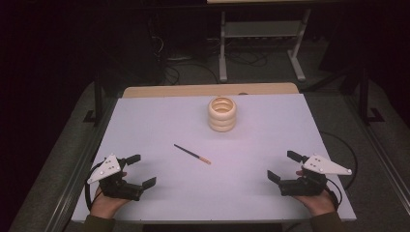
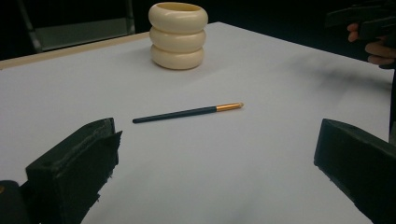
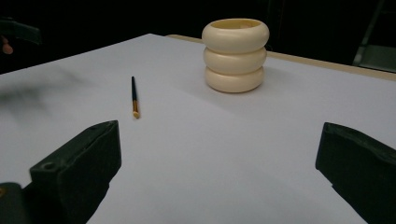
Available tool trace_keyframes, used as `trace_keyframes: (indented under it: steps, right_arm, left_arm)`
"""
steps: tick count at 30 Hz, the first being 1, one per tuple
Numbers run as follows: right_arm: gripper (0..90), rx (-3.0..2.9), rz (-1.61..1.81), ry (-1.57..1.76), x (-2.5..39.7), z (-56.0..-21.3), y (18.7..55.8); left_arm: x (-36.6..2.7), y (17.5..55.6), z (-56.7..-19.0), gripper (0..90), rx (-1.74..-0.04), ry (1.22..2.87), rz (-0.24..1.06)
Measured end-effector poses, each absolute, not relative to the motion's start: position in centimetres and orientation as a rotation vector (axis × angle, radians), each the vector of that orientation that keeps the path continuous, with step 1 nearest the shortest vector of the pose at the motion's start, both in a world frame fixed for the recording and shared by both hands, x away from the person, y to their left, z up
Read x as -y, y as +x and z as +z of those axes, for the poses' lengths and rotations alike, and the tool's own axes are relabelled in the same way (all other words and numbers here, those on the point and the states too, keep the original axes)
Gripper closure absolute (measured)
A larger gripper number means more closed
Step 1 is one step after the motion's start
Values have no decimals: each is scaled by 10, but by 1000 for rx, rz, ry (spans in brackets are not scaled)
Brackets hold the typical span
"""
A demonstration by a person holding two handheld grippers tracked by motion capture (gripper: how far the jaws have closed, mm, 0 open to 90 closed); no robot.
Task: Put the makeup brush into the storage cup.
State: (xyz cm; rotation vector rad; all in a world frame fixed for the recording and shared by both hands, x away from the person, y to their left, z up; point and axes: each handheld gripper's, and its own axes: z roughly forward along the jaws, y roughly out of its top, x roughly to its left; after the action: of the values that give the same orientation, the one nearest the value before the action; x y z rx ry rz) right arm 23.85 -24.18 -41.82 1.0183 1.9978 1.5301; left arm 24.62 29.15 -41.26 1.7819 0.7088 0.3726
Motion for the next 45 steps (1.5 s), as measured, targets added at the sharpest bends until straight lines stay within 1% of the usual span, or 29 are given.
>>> trace_keyframes:
  steps: [18,28,45]
  right_arm:
    - [0,-2004,1516,988,239,-418,241]
    - [0,-2007,1508,978,236,-417,240]
    - [0,-1995,1508,985,237,-418,240]
  left_arm:
    - [-283,254,-410,0,-686,1813,371]
    - [-283,263,-401,0,-675,1781,367]
    - [-274,278,-397,0,-661,1762,351]
